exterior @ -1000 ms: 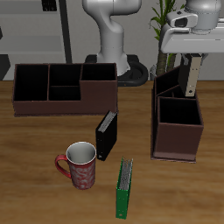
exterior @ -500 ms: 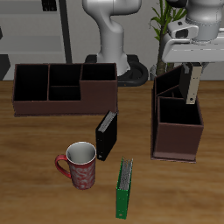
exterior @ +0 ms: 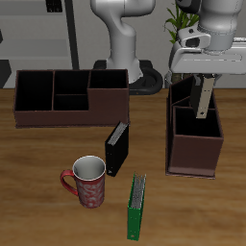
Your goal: Place the yellow book into the left desk caddy's right compartment
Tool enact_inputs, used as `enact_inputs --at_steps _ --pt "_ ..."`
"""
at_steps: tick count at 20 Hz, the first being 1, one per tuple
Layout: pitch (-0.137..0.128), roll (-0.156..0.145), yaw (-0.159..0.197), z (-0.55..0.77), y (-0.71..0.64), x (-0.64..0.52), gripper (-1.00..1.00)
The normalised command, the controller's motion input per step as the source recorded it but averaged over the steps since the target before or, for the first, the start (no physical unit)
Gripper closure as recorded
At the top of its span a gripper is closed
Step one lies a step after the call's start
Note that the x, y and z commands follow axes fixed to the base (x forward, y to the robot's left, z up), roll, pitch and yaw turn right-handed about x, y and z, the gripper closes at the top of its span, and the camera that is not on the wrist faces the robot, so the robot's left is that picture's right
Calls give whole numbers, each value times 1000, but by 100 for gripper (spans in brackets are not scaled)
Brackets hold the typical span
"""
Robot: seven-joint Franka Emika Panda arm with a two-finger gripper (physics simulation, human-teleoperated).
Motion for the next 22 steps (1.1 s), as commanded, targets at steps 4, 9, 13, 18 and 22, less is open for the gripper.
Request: enact_inputs --at_steps 4,9,13,18,22 --pt "13 18 20 -197 69 14 100" --pt "29 0 2 -233 30 76 100" --pt "15 -8 -5 -121 -40 52 100" --pt "22 5 -11 -128 -3 4 100" --pt "18 26 7 -155 105 -71 100"
